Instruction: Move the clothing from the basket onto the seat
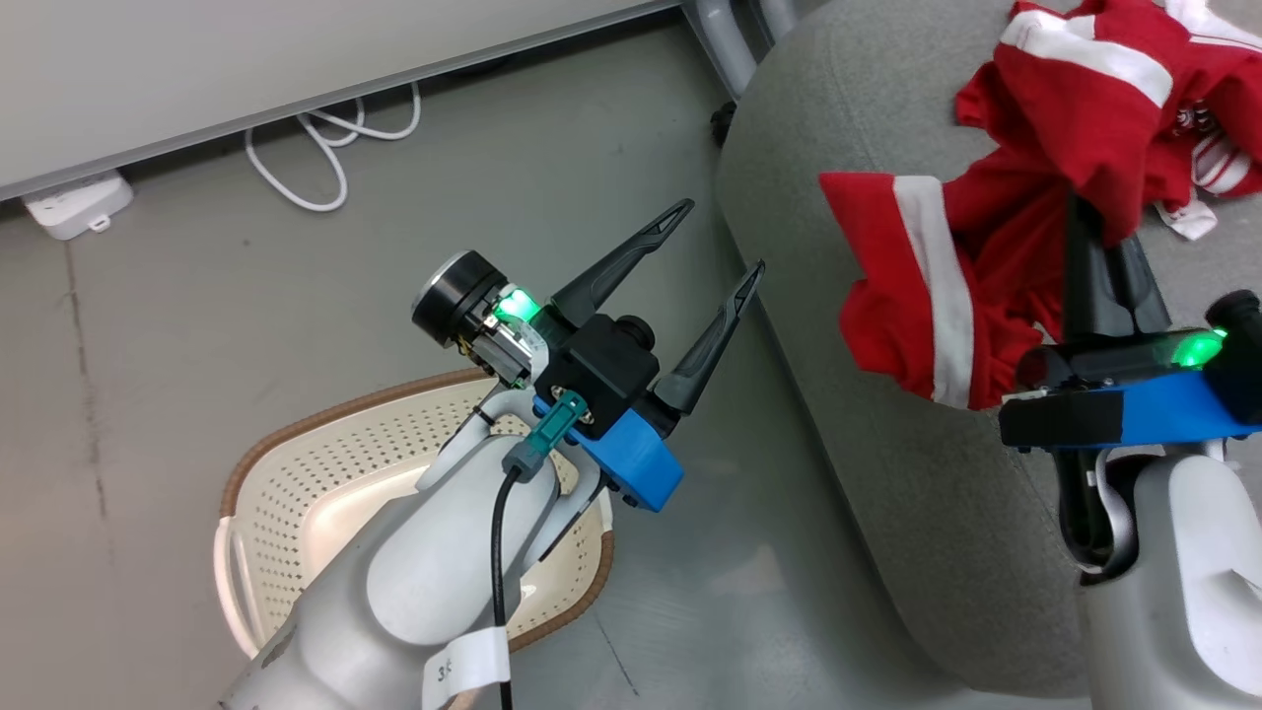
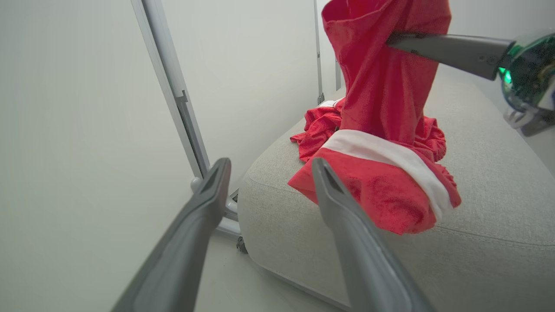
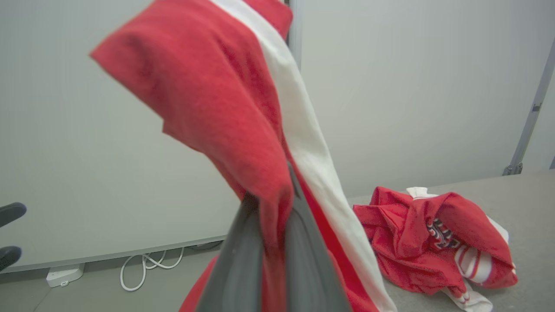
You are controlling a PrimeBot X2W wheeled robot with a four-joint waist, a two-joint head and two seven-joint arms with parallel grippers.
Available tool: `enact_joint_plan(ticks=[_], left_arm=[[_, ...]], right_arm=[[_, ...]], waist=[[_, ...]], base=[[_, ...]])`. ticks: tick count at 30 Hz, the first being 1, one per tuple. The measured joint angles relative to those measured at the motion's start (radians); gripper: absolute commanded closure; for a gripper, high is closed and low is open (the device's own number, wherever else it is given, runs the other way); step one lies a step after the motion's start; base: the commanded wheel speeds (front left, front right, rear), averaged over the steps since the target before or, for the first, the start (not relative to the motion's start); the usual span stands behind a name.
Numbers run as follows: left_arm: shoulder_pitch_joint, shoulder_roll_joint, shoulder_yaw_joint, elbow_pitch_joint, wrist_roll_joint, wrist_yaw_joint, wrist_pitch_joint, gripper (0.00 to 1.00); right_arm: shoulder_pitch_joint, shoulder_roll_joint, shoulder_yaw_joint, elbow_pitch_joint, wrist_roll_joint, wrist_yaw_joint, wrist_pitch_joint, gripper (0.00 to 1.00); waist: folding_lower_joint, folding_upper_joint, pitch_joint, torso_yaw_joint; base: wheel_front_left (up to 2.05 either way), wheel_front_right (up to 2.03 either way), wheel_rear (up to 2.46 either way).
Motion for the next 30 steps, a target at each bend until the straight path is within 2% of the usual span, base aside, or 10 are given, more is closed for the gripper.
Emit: enact_joint_plan(ticks=[8,14,25,30], left_arm=[[0.004,0.012,-0.035,-0.014,0.003,-0.009,0.02,0.0],[0.013,0.019,-0.06,-0.019,0.003,-0.011,0.032,0.0],[0.014,0.022,-0.069,-0.025,-0.003,-0.01,0.032,0.0],[0.01,0.021,-0.069,-0.034,-0.007,-0.008,0.03,0.0]], right_arm=[[0.068,0.0,-0.099,-0.037,0.025,0.0,0.0,1.0],[0.123,0.0,-0.141,-0.051,0.034,0.0,0.0,1.0],[0.133,0.0,-0.139,-0.065,0.028,0.0,0.0,1.0],[0.063,0.0,-0.131,-0.092,-0.012,0.0,0.0,1.0]], waist=[[0.0,0.0,0.03,-0.09],[0.0,0.0,0.048,-0.13],[0.0,0.0,0.049,-0.137],[-0.0001,0.0,0.057,-0.124]], base=[[0.0,0.0,0.0],[0.0,0.0,0.0],[0.0,0.0,0.0],[0.0,0.0,0.0]])
